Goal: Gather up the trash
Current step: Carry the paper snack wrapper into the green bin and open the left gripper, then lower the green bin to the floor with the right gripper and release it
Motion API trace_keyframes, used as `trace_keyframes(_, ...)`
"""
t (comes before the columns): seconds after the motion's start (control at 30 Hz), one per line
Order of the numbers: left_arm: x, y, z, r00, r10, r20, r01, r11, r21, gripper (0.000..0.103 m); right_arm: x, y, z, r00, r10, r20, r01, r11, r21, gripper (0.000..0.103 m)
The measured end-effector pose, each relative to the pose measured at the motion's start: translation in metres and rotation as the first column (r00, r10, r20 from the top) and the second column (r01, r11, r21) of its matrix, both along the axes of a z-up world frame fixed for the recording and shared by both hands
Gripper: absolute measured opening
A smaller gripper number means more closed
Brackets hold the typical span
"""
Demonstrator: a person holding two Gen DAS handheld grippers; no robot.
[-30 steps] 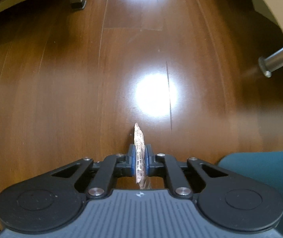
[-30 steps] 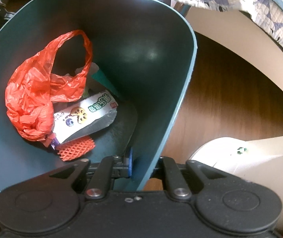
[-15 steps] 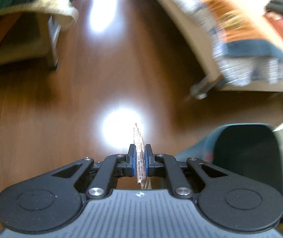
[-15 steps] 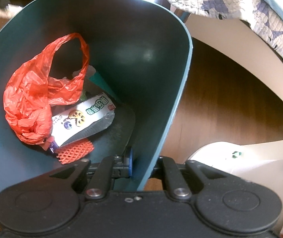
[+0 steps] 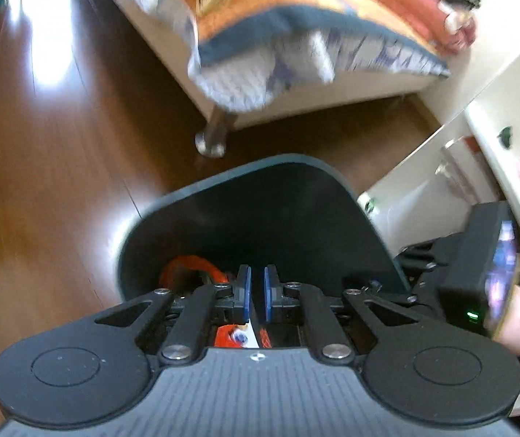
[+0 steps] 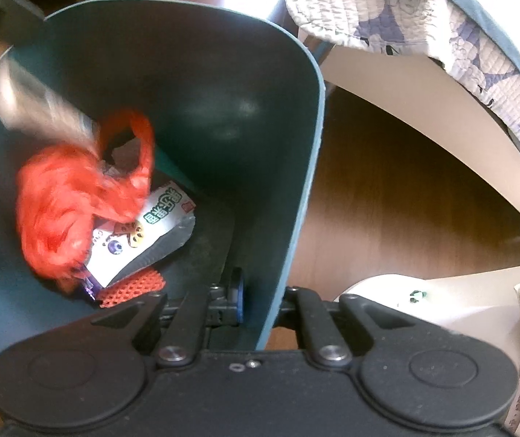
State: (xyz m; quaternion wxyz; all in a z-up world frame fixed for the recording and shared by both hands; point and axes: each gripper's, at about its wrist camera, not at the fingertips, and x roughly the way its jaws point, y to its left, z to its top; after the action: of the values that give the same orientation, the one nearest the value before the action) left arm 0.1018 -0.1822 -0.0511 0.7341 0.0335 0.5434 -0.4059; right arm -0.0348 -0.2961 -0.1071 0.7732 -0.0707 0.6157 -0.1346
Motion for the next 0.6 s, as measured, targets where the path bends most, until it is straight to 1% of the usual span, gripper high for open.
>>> trace_keyframes(0.07,-0.003,-0.011,-0.014,1.0,-0.004,-0.001,0.004,0.999,0.034,0.007,-0.002,-0.001,-0.001,1.0,-0.004,-0.002,0.004,1.0,-0.004,0.009)
trace_keyframes(0.17,-0.004,-0.018,-0.031,0.999,-0.018,-0.03,0.02,0.998,0.052,0.007,-0.004,-0.002,-0.003,1.0,-0.008,-0.001,0.008,1.0,-0.008,0.01)
trace_keyframes(0.27,-0.01,-0.026,-0.04,0.999,-0.044,-0.031,0.046,0.996,0.077,0.007,-0.007,-0.005,-0.004,1.0,-0.014,-0.003,0.014,1.0,-0.013,0.011)
trace_keyframes(0.4,-0.016,-0.042,-0.054,0.997,-0.08,0.002,0.079,0.988,0.135,0.007,-0.006,-0.007,-0.006,1.0,-0.028,-0.008,0.028,1.0,-0.001,0.011)
trace_keyframes(0.47,-0.02,-0.046,-0.059,0.994,-0.105,-0.006,0.105,0.983,0.152,0.007,-0.006,-0.008,-0.007,0.999,-0.035,-0.013,0.035,0.999,0.005,0.012)
trace_keyframes(0.6,-0.025,-0.051,-0.067,0.993,-0.118,-0.008,0.118,0.977,0.18,0.007,-0.007,-0.011,-0.012,0.998,-0.052,-0.03,0.052,0.999,-0.005,0.015)
